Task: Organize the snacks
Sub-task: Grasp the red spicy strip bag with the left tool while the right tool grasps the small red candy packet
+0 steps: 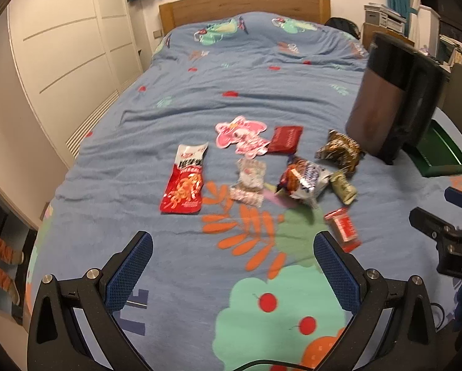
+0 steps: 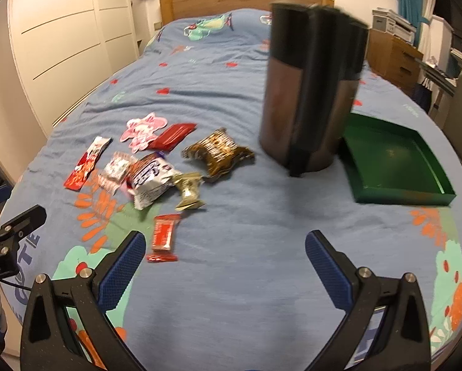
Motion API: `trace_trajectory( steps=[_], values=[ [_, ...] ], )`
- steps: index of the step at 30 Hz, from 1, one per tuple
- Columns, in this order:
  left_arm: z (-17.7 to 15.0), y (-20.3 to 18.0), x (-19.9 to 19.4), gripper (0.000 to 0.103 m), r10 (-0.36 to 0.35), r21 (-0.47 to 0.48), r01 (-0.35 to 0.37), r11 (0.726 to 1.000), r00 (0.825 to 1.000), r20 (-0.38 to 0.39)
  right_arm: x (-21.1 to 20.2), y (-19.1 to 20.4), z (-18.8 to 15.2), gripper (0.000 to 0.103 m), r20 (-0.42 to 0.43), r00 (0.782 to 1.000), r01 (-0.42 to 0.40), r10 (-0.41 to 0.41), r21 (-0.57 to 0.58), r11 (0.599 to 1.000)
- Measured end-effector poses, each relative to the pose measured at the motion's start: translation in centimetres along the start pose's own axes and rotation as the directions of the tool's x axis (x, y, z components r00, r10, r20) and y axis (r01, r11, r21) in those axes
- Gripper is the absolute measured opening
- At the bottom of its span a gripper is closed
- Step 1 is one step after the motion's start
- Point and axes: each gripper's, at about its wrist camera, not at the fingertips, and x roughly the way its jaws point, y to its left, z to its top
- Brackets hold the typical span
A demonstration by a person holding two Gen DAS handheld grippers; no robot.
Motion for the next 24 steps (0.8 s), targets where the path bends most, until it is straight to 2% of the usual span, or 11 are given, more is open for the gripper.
trace_trajectory(
  steps=[7,12,19,24],
  values=[
    [1.2,4.7,3.6,0.102,0.039,-0.041,-0.039,0.998,0.999,-0.013,3.7,2.8,-0.2,0.103,-0.08,0.996,-0.048,0.047,-0.004,0.999],
    [2.8,7.1,7.2,0.102,-0.003,-0.053,0.0,0.999,0.998,-0.063,6.3,4.3,0.0,0.103,-0.127,0.99,-0.064,0.063,-0.004,0.998],
    [4.8,8.1,11.6,0.101,-0.06,-0.091,0.047,0.995,0.989,-0.139,9.0,5.4,0.1,0.103,-0.186,0.979,-0.081,0.078,-0.006,0.997],
    [5.9,7.6,14.7,0.097,-0.044,-0.06,0.033,0.998,0.982,-0.185,10.4,5.6,0.1,0.103,-0.221,0.972,-0.081,0.079,-0.003,0.997]
  ],
)
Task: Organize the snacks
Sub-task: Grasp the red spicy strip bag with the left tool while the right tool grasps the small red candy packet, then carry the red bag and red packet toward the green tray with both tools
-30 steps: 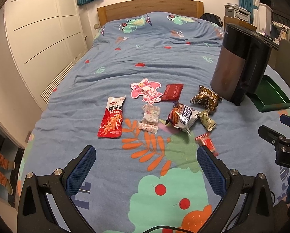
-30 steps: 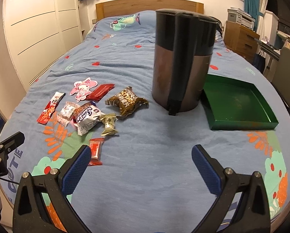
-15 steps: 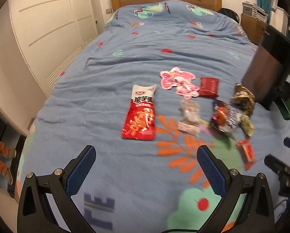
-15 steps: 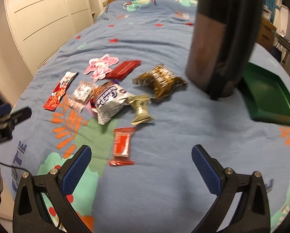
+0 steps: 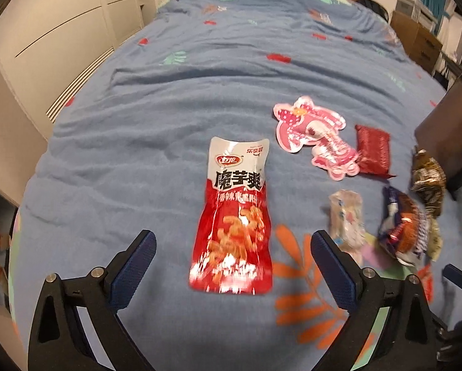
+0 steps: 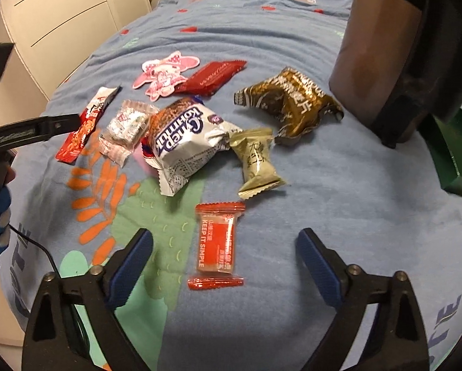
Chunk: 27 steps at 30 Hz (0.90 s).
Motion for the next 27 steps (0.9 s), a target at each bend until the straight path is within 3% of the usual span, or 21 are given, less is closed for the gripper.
trace_trajectory(
  steps=[5,9,13,17,18,19,22,27],
  values=[
    [0.9,-0.1,3.3,0.082,-0.004,-0.02,0.002,1.0,0.997,-0.074,1.1,-0.1,0.1,0.103,-0.029,1.0,-0.006,0.006,0.002,1.0],
    [1.0,0.1,5.0,0.08,-0.024,-0.045,0.019,0.999,0.994,-0.108,1.7,-0.4,0.3,0.103,-0.039,0.999,-0.02,0.02,0.003,1.0],
    [1.0,0.4,5.5,0.072,-0.063,-0.067,0.056,0.996,0.992,-0.11,1.8,-0.5,0.3,0.103,-0.047,0.998,-0.036,0.036,-0.001,0.999],
    [0.7,0.5,5.3,0.053,-0.078,-0.062,0.072,0.995,0.992,-0.099,1.8,-0.4,0.2,0.103,-0.057,0.997,-0.049,0.048,-0.014,0.999],
    [0.7,0.4,5.1,0.05,-0.077,-0.058,0.071,0.996,0.992,-0.099,1.7,-0.4,0.2,0.102,-0.059,0.997,-0.056,0.055,-0.015,0.998],
    [0.6,0.4,5.0,0.047,-0.081,-0.057,0.076,0.996,0.992,-0.095,1.7,-0.4,0.1,0.094,-0.061,0.996,-0.067,0.066,-0.015,0.998],
    [0.4,0.4,4.3,0.031,-0.082,-0.062,0.077,0.995,0.992,-0.093,1.5,-0.5,0.0,0.093,-0.06,0.995,-0.077,0.076,-0.018,0.997],
    [-0.1,1.2,3.5,0.028,-0.089,-0.084,0.082,0.993,0.992,-0.086,1.0,-1.0,-0.2,0.093,-0.056,0.993,-0.106,0.105,-0.003,0.994]
  ],
)
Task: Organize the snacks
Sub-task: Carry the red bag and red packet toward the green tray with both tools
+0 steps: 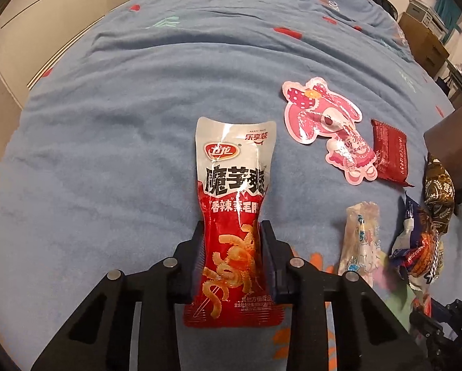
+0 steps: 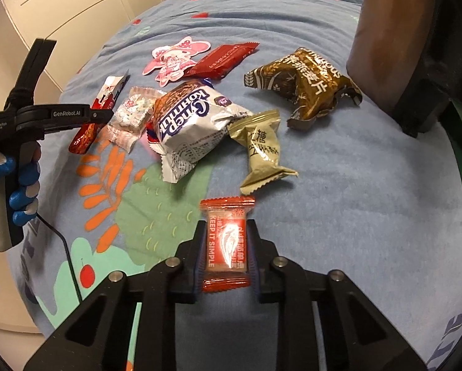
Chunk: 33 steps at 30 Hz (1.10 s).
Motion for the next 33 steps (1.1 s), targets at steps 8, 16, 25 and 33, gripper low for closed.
trace_trajectory(
  steps=[8,16,25,33],
  values=[
    [-1.4,1.0,-2.5,0.028,-0.001,-0.022,0.002,1.0,1.0,0.022,-2.1,-0.2,-0.3,0.093,0.032,0.999,-0.041,0.041,0.014,0.999],
    [-2.3,0.4,-5.2,0.028,0.002,-0.038,0.0,0.999,0.999,0.047,-4.7,0.3,-0.3,0.093,0.077,0.995,-0.063,0.062,-0.002,0.998],
    [-4.3,-1.3,-9.6,0.028,-0.026,-0.053,0.03,0.998,0.996,0.084,-8.3,0.0,-0.9,0.093,0.134,0.988,-0.08,0.079,-0.003,0.997],
    [-6.9,-2.3,-13.6,0.028,-0.065,-0.125,0.078,0.989,0.993,0.102,-10.9,-1.1,-2.0,0.093,0.16,0.983,-0.085,0.086,-0.016,0.996]
  ],
)
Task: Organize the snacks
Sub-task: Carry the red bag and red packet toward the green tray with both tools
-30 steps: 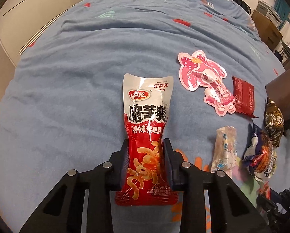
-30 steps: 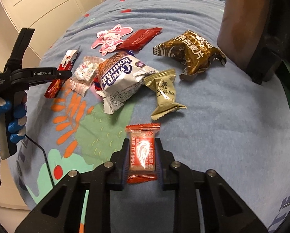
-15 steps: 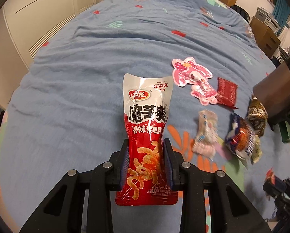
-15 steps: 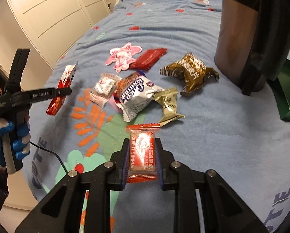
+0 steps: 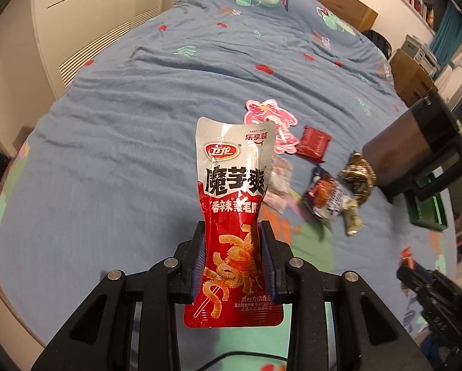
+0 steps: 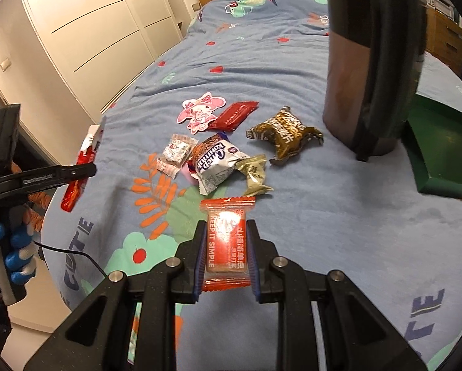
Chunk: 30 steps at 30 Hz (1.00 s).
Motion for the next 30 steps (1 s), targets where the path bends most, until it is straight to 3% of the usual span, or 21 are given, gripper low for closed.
trace_trajectory(
  steps=[3,10,17,24,30],
  values=[
    [-0.7,-1.0,-1.6,0.028,-0.024,-0.017,0.024,1.0,1.0,0.012,-0.7,-0.8,-0.7,0.093,0.002,1.0,-0.002,0.002,0.011,1.0],
    [-2.1,-5.5,-4.8,0.028,-0.054,0.037,0.052,0.998,0.998,0.036,-2.4,-2.8,-2.6,0.093,0.019,1.0,-0.003,0.002,0.043,0.999],
    [-3.2,-11.2,-6.6,0.028,-0.129,0.108,0.125,0.986,0.991,0.035,-5.3,-5.7,-3.5,0.093,0.063,0.998,0.014,-0.019,0.083,0.996],
    [-4.5,-18.1,-8.1,0.028,-0.222,0.208,0.215,0.954,0.975,0.011,-8.5,-10.4,-4.0,0.093,0.11,0.991,0.065,-0.08,0.14,0.988],
    [-5.3,-24.6,-9.0,0.028,-0.295,0.3,0.288,0.91,0.955,-0.023,-11.1,-15.2,-4.1,0.093,0.144,0.978,0.123,-0.153,0.2,0.972]
  ],
)
